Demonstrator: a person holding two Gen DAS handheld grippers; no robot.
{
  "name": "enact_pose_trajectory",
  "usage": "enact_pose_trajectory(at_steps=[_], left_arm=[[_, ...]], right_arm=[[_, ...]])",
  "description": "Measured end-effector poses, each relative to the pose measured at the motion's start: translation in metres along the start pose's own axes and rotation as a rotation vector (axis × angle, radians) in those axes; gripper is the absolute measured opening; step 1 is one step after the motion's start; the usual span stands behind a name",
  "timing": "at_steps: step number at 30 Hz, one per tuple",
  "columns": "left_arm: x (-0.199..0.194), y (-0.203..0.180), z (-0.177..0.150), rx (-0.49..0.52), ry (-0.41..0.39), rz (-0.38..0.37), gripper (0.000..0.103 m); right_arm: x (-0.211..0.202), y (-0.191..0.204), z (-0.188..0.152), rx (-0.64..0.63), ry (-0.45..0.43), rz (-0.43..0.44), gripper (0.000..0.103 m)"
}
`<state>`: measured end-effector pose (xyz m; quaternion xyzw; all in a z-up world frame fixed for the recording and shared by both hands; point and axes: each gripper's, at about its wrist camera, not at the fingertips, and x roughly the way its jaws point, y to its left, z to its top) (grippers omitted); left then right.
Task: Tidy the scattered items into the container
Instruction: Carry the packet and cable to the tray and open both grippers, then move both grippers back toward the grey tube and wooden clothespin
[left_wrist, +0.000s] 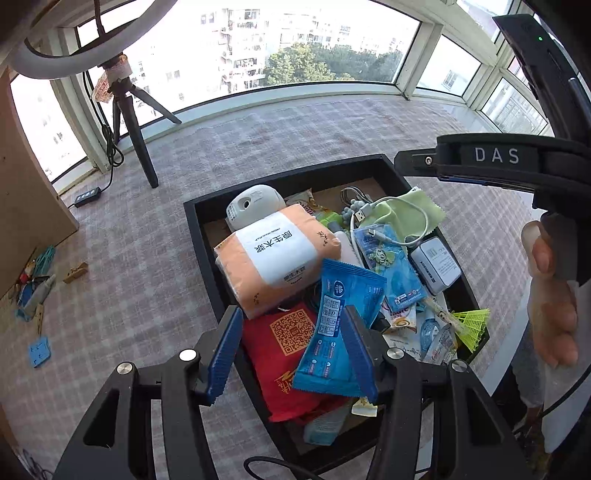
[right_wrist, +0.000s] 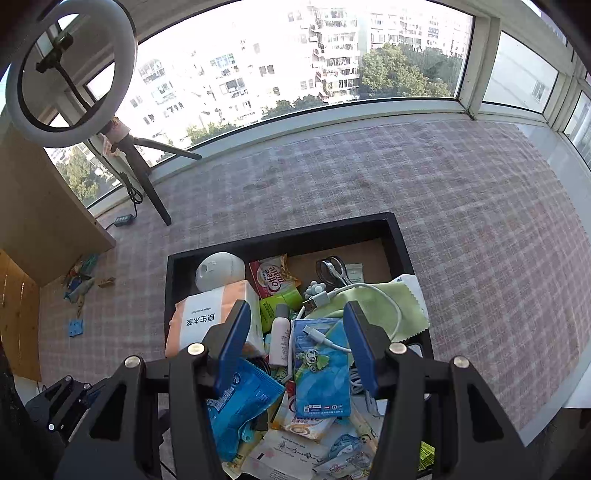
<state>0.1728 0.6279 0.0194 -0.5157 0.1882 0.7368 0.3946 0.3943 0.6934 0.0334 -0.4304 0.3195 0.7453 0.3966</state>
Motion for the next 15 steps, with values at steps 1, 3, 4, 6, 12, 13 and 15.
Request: enact_pose_trajectory(at_steps=[1, 3, 4, 6, 12, 13, 15], left_arm=[[-0.001, 0.01, -0.002, -0.009, -0.001, 0.011, 0.053], [-0.002, 0.032, -0.007, -0.034, 0.001, 0.038, 0.053], [-0.003, 0.044, -0.01, -0.052, 0.003, 0.049, 0.053], [-0.004, 0.07, -0.017, -0.093, 0.007, 0.072, 0.053], [-0.01, 0.15, -0.039, -0.222, 0.02, 0.146, 0.053], [-0.012, 0.162, -0.043, -0.244, 0.02, 0.158, 0.052], [-0.015, 0.188, -0.051, -0.29, 0.022, 0.179, 0.053]], right_arm=[[0.002, 0.007, 0.0, -0.017, 0.002, 0.011, 0.052], [0.006, 0.025, 0.001, -0.052, 0.004, 0.019, 0.052], [0.008, 0.034, 0.001, -0.072, 0.004, 0.024, 0.052], [0.013, 0.054, 0.001, -0.115, 0.008, 0.036, 0.052], [0.031, 0.116, 0.006, -0.258, 0.016, 0.073, 0.052], [0.035, 0.127, 0.006, -0.282, 0.021, 0.083, 0.052], [0.043, 0.147, 0.007, -0.332, 0.031, 0.096, 0.052]])
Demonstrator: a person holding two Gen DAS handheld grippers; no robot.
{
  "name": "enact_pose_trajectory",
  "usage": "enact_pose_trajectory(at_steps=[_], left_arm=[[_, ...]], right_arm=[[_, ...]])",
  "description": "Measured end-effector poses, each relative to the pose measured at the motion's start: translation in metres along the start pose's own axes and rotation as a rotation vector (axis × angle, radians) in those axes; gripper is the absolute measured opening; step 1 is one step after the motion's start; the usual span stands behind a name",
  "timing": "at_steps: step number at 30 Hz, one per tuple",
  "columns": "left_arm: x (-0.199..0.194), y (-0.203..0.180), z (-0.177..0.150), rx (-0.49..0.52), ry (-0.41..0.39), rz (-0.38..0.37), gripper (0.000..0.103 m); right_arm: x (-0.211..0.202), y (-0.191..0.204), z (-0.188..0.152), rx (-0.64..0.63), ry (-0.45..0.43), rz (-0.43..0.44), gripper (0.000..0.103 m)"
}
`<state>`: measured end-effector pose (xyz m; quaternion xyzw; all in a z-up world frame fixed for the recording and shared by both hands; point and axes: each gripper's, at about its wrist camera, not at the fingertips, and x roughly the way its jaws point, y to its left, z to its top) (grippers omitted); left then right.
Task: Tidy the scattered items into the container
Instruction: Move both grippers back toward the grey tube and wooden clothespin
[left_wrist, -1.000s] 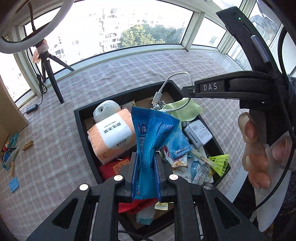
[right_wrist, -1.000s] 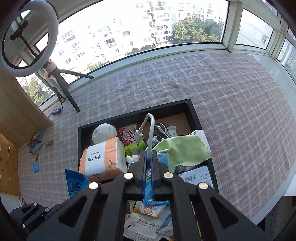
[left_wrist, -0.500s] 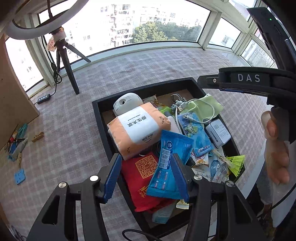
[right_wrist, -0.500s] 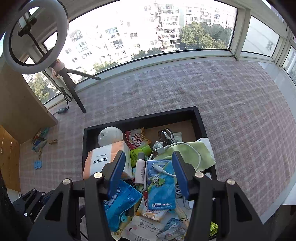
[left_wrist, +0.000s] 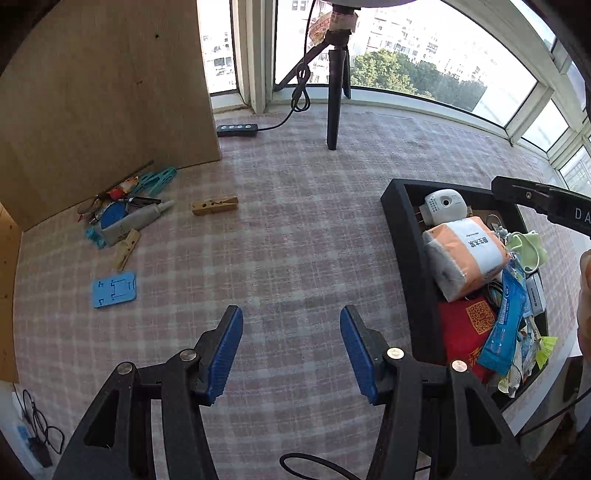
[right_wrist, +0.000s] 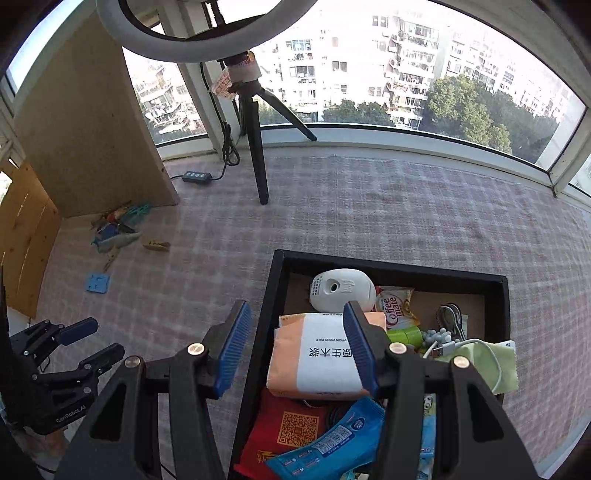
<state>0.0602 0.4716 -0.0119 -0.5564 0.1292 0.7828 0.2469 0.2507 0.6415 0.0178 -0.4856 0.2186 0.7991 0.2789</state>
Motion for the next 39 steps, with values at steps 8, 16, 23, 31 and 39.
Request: enact_pose_trajectory(at_steps=[8, 16, 23, 31, 39], left_arm=[[0.019, 0.106, -0.006, -0.227, 0.04, 0.067, 0.053], [0.041, 0.177, -0.004, -0.324, 0.068, 0.125, 0.05], [0.056, 0.189, 0.036, -0.167, 0.062, 0.107, 0.048], [0.093, 0.168, 0.085, 0.087, 0.086, 0.083, 0.043], [0.124, 0.158, 0.109, 0.23, 0.105, 0.077, 0.042]], right_arm=[[0.042, 0.08, 0.024, -0.229, 0.037, 0.035, 0.052], [0.086, 0.141, 0.044, -0.374, 0.071, 0.072, 0.052], [0.133, 0.186, 0.055, -0.484, 0.132, 0.107, 0.051], [0.171, 0.211, 0.066, -0.549, 0.168, 0.128, 0.05], [0.199, 0.221, 0.074, -0.587, 0.203, 0.156, 0.048]])
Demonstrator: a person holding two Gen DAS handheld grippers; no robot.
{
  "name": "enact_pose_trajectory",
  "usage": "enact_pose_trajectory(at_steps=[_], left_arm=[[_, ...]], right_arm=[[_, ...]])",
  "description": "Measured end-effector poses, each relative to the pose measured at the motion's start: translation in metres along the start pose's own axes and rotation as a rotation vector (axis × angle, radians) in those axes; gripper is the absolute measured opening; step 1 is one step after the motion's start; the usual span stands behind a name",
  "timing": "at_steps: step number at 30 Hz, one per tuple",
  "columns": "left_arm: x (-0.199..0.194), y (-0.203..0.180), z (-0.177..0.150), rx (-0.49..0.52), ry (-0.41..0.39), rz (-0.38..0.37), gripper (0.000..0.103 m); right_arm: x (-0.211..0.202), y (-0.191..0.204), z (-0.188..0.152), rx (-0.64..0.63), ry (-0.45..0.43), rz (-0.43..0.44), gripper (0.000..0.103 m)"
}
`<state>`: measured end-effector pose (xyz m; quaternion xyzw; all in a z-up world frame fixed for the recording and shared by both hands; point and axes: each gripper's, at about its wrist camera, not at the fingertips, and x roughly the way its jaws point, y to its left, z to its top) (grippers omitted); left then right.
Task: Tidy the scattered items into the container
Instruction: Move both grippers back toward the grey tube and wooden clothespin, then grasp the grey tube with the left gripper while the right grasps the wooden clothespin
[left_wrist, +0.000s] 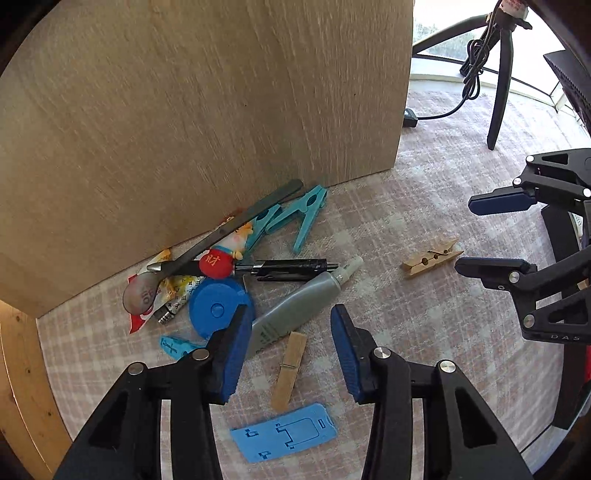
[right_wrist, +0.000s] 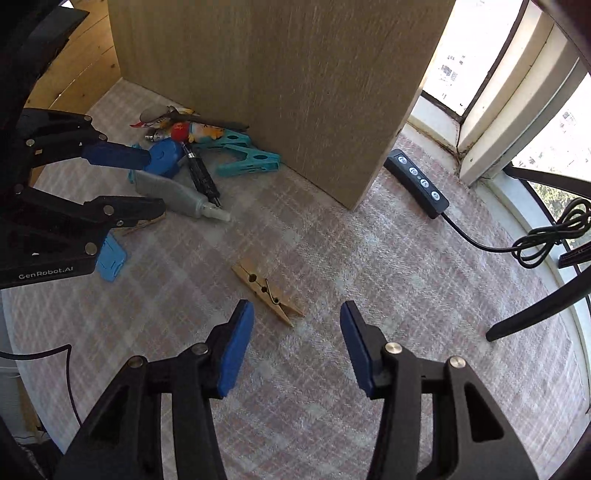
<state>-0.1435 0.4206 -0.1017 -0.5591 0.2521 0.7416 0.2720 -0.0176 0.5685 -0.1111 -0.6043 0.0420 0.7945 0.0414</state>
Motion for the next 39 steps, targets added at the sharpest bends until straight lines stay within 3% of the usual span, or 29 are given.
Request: enact_pose_trajectory(at_steps=[7, 11, 15, 24, 30, 33, 39], left_arm=[[0.016, -0.003, 0.006, 0.076, 0.026, -0.049, 0.041], [0.025, -0.004, 0.005, 0.087, 0.046, -0.068, 0.029], [0.025, -0.004, 0.003, 0.104, 0.046, -0.099, 0.028], [0.035, -0.012, 0.004, 0.133, 0.094, -0.091, 0.031], [0.034, -0.009, 0.006, 0.071, 0.079, -0.094, 0.026], [0.033, -0.002, 0.007, 0.004, 0.075, -0.108, 0.01], [0.03, 0.004, 0.007, -0.076, 0.072, -0.1, 0.01]], right_arm=[[0.015, 0.001, 0.01, -0.021, 0.02, 0.022, 0.048], [0.022, 0.003, 0.013, -0.031, 0.03, 0.031, 0.045], [0.026, 0.004, 0.016, -0.034, 0.04, 0.045, 0.04], [0.027, 0.009, 0.02, -0.057, 0.05, 0.035, 0.025], [0.025, 0.003, 0.019, -0.026, 0.051, 0.024, 0.013], [0.024, -0.004, 0.019, 0.023, 0.051, 0.036, 0.013], [0.019, -0.013, 0.014, 0.098, 0.044, 0.028, 0.013]])
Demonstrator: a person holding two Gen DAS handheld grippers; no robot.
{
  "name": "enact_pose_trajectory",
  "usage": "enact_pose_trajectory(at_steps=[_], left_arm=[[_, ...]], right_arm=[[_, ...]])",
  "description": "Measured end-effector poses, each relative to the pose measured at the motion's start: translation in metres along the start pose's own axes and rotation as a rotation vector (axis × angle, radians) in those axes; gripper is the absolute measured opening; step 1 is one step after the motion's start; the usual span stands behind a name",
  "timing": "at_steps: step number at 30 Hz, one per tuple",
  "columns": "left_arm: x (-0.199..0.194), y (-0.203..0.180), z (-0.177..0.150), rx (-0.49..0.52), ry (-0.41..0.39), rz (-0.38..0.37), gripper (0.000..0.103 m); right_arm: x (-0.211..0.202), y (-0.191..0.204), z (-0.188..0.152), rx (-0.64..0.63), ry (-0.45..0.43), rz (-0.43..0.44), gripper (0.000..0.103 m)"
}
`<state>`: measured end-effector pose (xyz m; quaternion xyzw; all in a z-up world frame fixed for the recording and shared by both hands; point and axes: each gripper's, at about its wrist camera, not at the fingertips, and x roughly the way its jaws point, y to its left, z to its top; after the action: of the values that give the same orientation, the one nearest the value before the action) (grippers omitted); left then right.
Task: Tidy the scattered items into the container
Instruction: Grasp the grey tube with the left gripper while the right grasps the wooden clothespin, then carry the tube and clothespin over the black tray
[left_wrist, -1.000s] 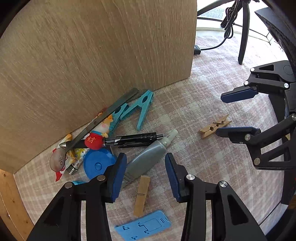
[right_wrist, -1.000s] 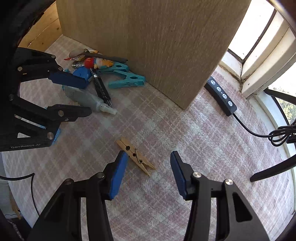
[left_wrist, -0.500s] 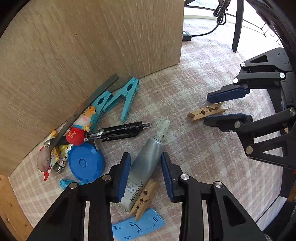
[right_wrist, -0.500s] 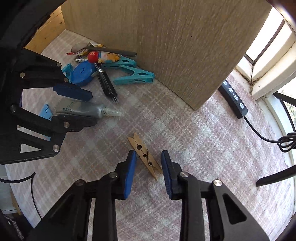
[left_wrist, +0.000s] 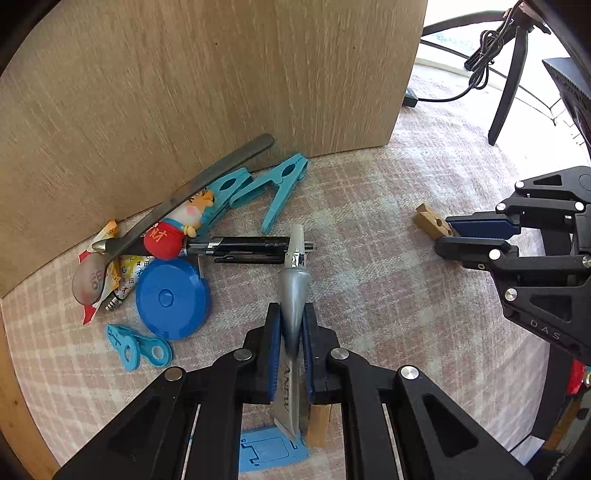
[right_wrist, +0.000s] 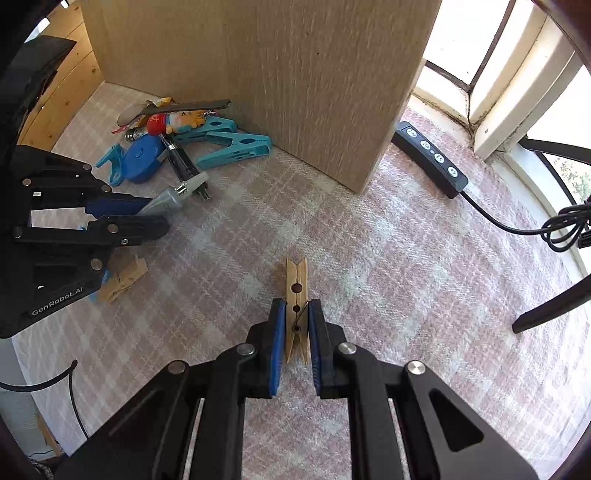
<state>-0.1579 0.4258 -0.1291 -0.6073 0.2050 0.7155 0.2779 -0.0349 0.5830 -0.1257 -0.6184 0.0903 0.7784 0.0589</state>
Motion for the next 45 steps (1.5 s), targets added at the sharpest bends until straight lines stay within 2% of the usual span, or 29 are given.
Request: enact_pose_trajectory(at_steps=[4, 9, 14, 17, 20, 22, 30, 37, 45], left_arm=[[-0.018, 0.018, -0.012, -0.04, -0.006, -0.001, 0.009], [-0.046, 0.019, -0.007, -0.04, -0.036, -0.02, 0.009], [-0.076, -0.003, -0.007, -0.003, -0.07, -0.017, 0.009], [-0.095, -0.024, -0.009, 0.033, -0.096, -0.024, 0.009], [-0.116, -0.059, -0.027, 0.069, -0.127, -0.044, 0.009], [-0.114, -0.083, -0.016, 0.098, -0.142, -0.06, 0.009], [-0.141, -0.174, -0.022, 0.222, -0.176, -0.156, 0.009], [-0.151, -0.276, -0.023, 0.359, -0.175, -0.25, 0.009], [-0.152, -0.381, -0.027, 0.475, -0.147, -0.362, 0.009]], right_arm=[[-0.011, -0.009, -0.005, 0.061, -0.015, 0.004, 0.012], [-0.038, -0.025, -0.018, 0.157, -0.039, 0.027, 0.012], [-0.077, -0.045, -0.04, 0.248, -0.085, 0.047, 0.012], [-0.093, -0.055, -0.068, 0.303, -0.117, 0.04, 0.012], [-0.12, -0.072, -0.102, 0.353, -0.139, 0.033, 0.012], [-0.134, -0.074, -0.116, 0.381, -0.156, 0.016, 0.012], [-0.181, -0.126, -0.2, 0.519, -0.194, -0.068, 0.013], [-0.209, -0.176, -0.277, 0.656, -0.188, -0.155, 0.012], [-0.226, -0.22, -0.342, 0.781, -0.18, -0.203, 0.013]])
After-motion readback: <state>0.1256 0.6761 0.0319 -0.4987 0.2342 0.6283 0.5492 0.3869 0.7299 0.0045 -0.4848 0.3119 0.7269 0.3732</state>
